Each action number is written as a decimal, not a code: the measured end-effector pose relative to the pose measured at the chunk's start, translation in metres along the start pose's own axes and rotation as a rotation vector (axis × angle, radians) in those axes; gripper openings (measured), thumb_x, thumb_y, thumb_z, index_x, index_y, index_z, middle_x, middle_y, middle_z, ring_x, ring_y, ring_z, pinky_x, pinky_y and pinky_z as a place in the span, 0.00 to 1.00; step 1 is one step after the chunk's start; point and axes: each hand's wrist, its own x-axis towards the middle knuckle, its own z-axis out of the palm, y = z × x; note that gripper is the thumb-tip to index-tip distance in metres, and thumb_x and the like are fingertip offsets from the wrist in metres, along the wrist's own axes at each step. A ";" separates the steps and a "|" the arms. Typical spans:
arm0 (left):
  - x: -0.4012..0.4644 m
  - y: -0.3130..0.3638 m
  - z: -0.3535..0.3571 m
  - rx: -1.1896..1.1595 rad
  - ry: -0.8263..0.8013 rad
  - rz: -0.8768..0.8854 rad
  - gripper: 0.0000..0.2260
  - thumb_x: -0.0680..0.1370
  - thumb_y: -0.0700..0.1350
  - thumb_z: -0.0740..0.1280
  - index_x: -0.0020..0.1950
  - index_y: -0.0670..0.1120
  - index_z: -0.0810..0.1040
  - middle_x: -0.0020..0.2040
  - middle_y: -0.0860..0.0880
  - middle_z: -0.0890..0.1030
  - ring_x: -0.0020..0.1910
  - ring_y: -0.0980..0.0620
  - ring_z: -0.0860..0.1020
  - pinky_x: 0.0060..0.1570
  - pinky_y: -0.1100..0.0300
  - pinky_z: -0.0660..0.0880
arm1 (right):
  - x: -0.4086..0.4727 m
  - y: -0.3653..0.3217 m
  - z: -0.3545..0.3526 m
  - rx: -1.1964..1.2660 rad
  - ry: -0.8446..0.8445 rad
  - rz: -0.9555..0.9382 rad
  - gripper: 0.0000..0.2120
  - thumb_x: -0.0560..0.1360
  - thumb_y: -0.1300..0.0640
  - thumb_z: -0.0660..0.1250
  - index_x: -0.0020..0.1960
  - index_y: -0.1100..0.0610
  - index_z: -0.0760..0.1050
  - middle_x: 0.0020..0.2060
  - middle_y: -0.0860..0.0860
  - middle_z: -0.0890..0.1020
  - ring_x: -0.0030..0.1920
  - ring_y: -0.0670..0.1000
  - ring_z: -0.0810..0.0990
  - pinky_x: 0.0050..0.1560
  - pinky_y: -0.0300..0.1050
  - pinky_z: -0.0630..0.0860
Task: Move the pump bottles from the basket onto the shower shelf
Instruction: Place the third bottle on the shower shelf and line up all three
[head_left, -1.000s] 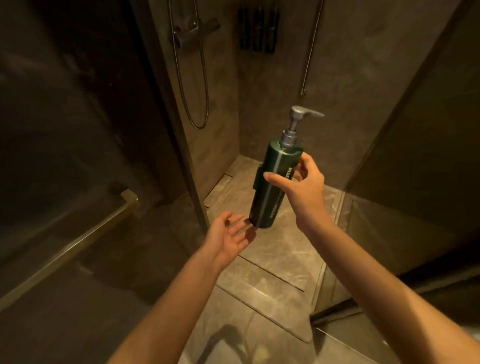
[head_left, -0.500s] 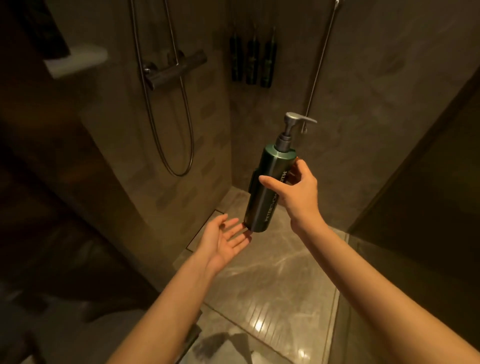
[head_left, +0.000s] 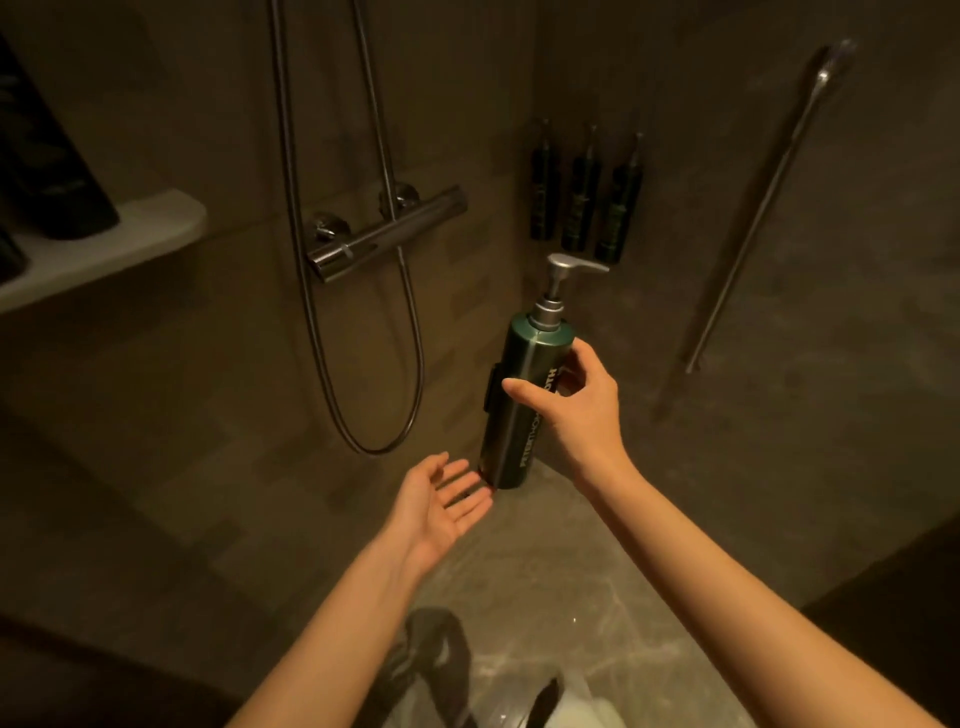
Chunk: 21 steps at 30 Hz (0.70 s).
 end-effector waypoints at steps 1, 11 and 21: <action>0.010 0.006 0.006 -0.026 0.021 0.022 0.16 0.79 0.47 0.58 0.63 0.39 0.71 0.66 0.37 0.73 0.65 0.38 0.72 0.62 0.47 0.69 | 0.018 0.004 0.002 -0.002 -0.044 -0.006 0.30 0.62 0.56 0.79 0.62 0.53 0.73 0.54 0.48 0.81 0.54 0.44 0.79 0.52 0.35 0.76; 0.041 0.072 0.076 -0.348 0.206 0.331 0.14 0.79 0.45 0.60 0.59 0.39 0.73 0.56 0.37 0.77 0.53 0.38 0.78 0.55 0.47 0.74 | 0.177 -0.028 0.034 0.090 -0.565 -0.118 0.31 0.63 0.55 0.78 0.64 0.53 0.71 0.51 0.39 0.78 0.50 0.30 0.76 0.44 0.22 0.71; -0.027 0.125 0.076 -0.464 0.406 0.767 0.11 0.78 0.41 0.61 0.59 0.40 0.73 0.58 0.36 0.77 0.55 0.40 0.78 0.53 0.51 0.74 | 0.208 -0.102 0.131 0.305 -0.911 -0.183 0.26 0.63 0.58 0.78 0.59 0.50 0.74 0.49 0.40 0.80 0.43 0.30 0.78 0.40 0.26 0.74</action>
